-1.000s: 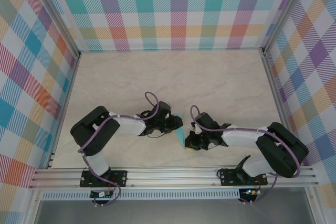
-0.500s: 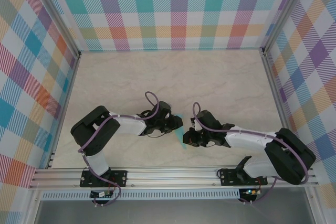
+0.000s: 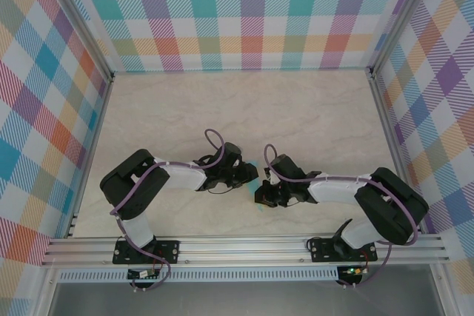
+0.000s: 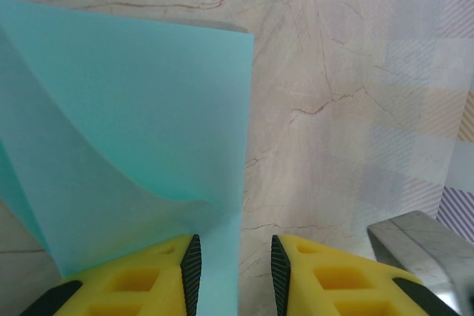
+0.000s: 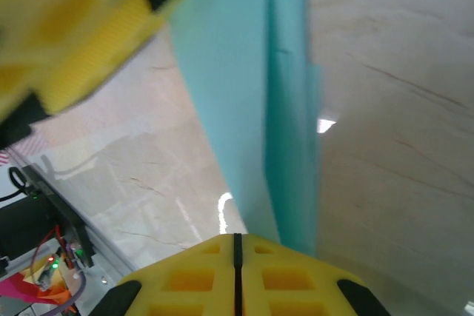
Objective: Fold a paper plane with a square sheet of paper (pick it up from the middle)
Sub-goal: Fold the wing for the fifth time at the center of the table.
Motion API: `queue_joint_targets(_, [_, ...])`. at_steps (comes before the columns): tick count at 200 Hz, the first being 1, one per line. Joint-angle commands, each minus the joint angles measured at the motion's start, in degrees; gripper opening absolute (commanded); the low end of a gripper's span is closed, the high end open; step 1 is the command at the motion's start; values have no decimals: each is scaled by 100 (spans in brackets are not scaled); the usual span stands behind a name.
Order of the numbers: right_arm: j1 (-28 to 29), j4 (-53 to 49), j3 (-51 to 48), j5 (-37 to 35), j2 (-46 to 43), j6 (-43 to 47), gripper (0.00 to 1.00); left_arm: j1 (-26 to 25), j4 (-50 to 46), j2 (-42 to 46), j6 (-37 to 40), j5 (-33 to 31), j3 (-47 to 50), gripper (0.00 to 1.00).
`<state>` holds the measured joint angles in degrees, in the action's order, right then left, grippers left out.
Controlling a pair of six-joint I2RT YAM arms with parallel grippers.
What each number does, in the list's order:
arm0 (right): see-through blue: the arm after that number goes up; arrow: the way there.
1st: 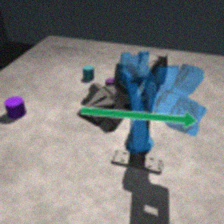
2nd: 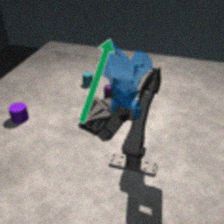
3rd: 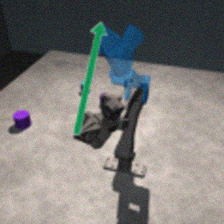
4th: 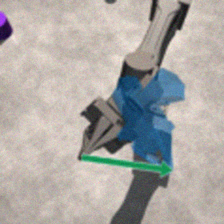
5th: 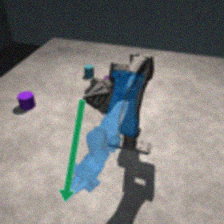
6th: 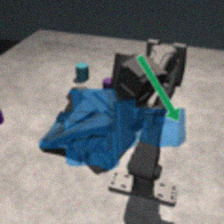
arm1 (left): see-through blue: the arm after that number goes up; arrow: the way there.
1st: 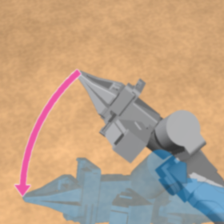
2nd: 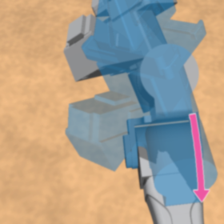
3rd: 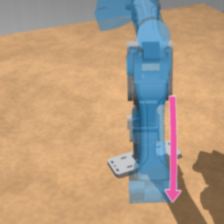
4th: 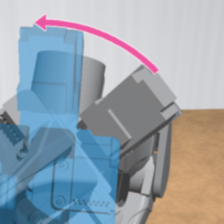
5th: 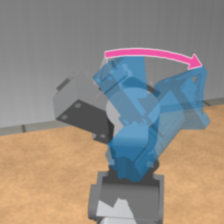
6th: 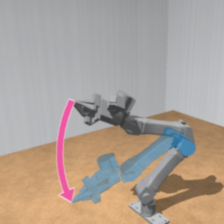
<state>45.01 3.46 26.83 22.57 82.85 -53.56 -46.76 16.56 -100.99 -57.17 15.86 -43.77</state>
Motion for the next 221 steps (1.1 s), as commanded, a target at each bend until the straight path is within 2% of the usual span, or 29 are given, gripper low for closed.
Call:
queue_joint_targets(1, [25,30,-362,-127,112,-22,8,-4,-396,-227,83,-72,-50,33])
queue_joint_targets(42, [25,-213,-481,-250,140,-19,8,-7,-390,-289,65,-61,-70,33])
queue_joint_targets(77, [25,-647,-355,-269,-450,84,8,-4,-425,-299,57,-84,-46,33])
queue_joint_targets(102, [33,-439,-319,26,-795,101,10,-6,-425,-307,65,-67,-35,33])
queue_joint_targets(123, [34,-210,-194,303,-727,120,11,0,-403,-325,63,-51,-31,33])
queue_joint_targets(170, [145,-266,311,336,-48,233,10,-3,-416,-307,68,-39,-43,33])
queue_joint_targets(221, [148,-437,-445,-105,-127,123,9,0,-467,-297,96,-30,-53,33])
